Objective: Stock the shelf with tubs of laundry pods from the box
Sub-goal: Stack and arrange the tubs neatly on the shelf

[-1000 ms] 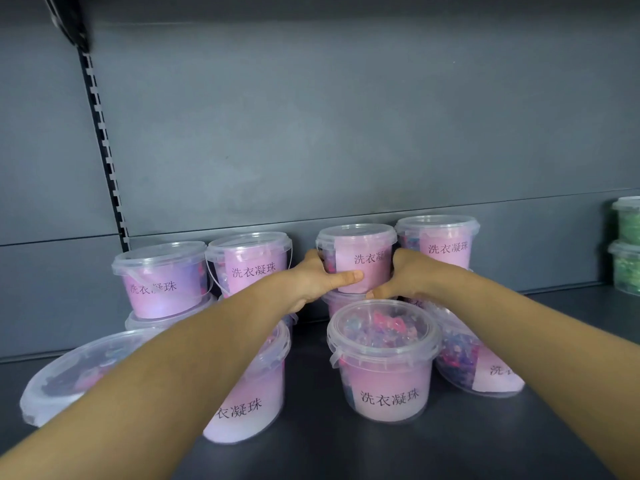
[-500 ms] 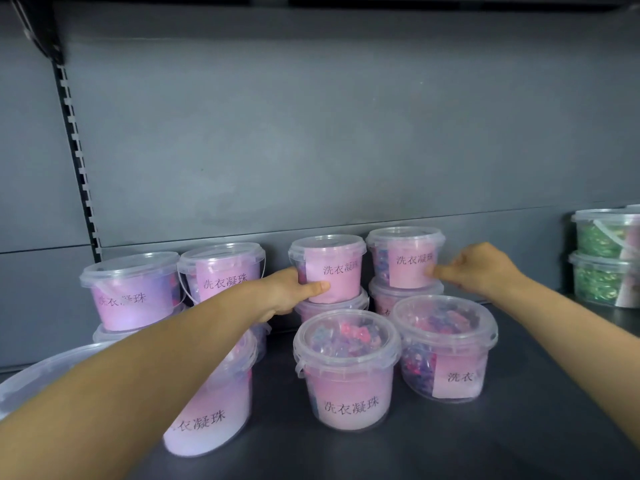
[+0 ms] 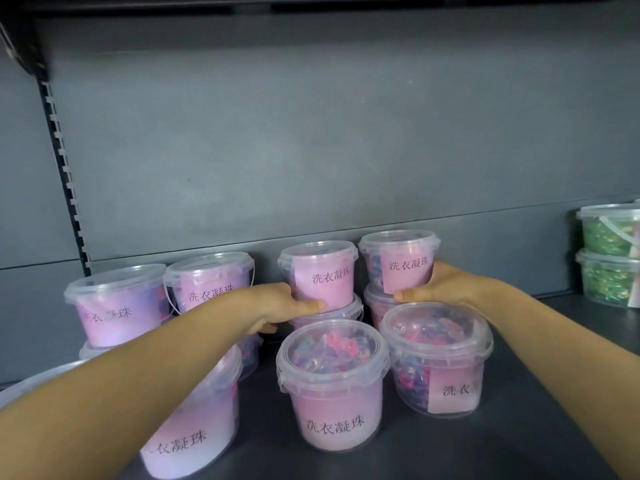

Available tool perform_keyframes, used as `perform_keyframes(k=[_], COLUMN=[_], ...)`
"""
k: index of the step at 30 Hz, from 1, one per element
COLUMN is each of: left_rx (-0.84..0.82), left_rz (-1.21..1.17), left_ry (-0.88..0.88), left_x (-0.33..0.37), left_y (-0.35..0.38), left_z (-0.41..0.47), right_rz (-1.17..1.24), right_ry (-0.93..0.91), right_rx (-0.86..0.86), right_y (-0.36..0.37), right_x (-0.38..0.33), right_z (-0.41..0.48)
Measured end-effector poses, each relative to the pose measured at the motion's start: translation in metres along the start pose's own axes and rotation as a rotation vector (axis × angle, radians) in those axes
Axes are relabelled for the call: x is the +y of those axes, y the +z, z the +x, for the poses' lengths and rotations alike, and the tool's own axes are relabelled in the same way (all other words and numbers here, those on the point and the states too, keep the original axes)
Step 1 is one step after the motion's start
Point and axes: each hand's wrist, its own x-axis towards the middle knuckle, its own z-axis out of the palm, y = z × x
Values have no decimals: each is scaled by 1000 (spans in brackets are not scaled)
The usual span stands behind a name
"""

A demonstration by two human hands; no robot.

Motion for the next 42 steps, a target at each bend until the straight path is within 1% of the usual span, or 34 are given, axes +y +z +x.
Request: perform_keyframes(k=[1, 2, 3, 4, 5, 8, 10, 12, 14, 17, 21, 26, 29, 32, 35, 38, 42], left_rx=[21, 60, 113, 166, 204, 256, 321, 372, 387, 425, 403, 294, 292, 267, 214, 197, 226], left_rz=[186, 378, 513, 571, 571, 423, 390, 407, 447, 568, 662, 709, 813, 859, 844, 803, 787], left_ry=[-36, -26, 25, 79, 124, 278, 398, 502, 598, 714, 701, 671, 673, 683, 707, 724, 738], left_x=[4, 8, 13, 18, 21, 36, 47, 61, 75, 91, 104, 110, 110, 112, 110, 105, 102], left_y=[-4, -8, -11, -13, -15, -16, -12, -6, 1, 9, 19, 30, 32, 27, 18, 15, 17], left_z=[-5, -11, -17, -21, -21, -23, -20, -15, -5, 14, 38, 48, 51, 51, 48, 47, 51], right_rz=[-15, -15, -15, -9, 3, 76, 88, 91, 87, 69, 45, 31, 60, 46, 20, 65, 159], right_ry=[12, 16, 18, 14, 9, -7, -16, -30, -41, -64, -94, -68, -90, -71, -51, -25, 2], right_rx=[11, 18, 20, 10, -3, -56, -79, -85, -67, -49, -65, -42, -38, -27, -67, -128, -95], right_y=[-1, -2, -3, -3, -4, -8, -11, -13, -15, -17, -20, -18, -20, -24, -31, -36, -32], right_x=[1, 3, 4, 6, 7, 7, 11, 13, 15, 18, 23, 34, 37, 42, 42, 41, 46], right_z=[2, 4, 4, 6, 7, 4, 3, 2, 2, 3, 1, 4, 5, 11, 13, 12, 10])
